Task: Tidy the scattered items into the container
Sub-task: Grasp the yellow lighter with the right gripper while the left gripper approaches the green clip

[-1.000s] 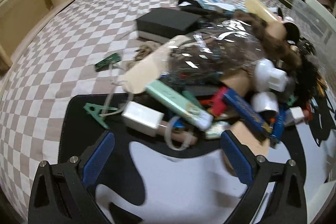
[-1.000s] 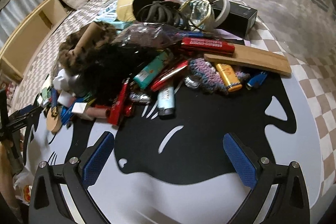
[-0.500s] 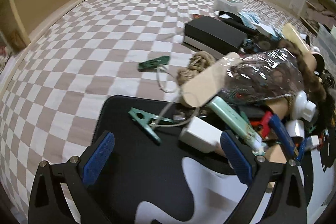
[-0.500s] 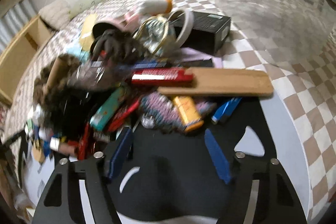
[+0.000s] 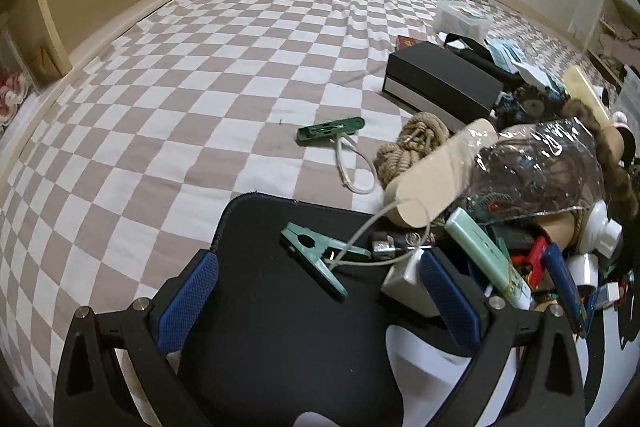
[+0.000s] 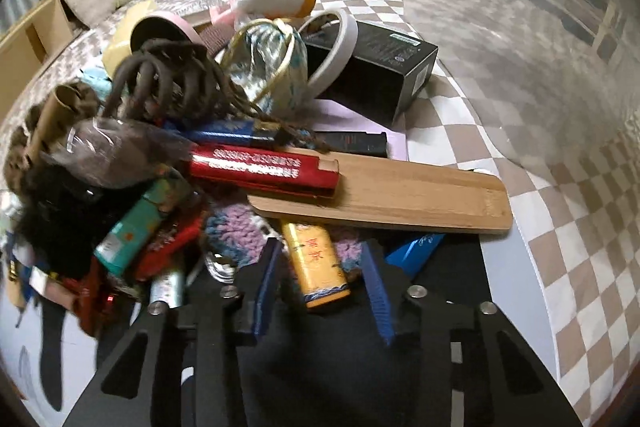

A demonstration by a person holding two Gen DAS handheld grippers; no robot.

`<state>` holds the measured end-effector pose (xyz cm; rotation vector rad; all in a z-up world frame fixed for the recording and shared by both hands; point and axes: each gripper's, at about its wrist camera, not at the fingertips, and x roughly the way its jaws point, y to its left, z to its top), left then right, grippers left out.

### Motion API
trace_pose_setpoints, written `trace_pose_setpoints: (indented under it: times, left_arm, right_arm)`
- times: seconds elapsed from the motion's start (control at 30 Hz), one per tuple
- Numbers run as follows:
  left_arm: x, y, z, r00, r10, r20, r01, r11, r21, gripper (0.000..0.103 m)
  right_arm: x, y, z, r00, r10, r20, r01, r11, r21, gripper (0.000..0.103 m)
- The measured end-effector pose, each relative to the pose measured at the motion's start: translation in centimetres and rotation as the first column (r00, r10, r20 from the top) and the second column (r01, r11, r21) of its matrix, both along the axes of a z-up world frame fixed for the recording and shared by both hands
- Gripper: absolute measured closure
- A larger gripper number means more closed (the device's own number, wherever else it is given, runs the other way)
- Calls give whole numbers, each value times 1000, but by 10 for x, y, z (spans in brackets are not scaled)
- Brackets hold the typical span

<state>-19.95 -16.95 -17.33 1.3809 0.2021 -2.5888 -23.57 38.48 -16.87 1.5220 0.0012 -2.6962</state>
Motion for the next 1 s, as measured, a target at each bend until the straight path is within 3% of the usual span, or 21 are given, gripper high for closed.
trace_pose_setpoints:
  times: [0.3,0.6,0.83,1.0]
  left_arm:
    - [0,1,-2,1000,-2,-18,3,1000,28,2]
    - [-5,-3,-3,999,4,-38,-2,998,56,6]
    - [-8,-13,-9,998,48,-32,-45,996,83,20]
    - [-9,-8,-12,999,38,-27,-37,999,31,22]
  right_arm:
    - [13,-18,-6,996,85,8,-85,993,87,79]
    - [47,-26,-2,984,156,86,-160,986,42,79]
    - [81,-28,0,962,217,166,-213,976,-40,79]
    - [101,-35,-2,949,254,189,-242,967,-82,79]
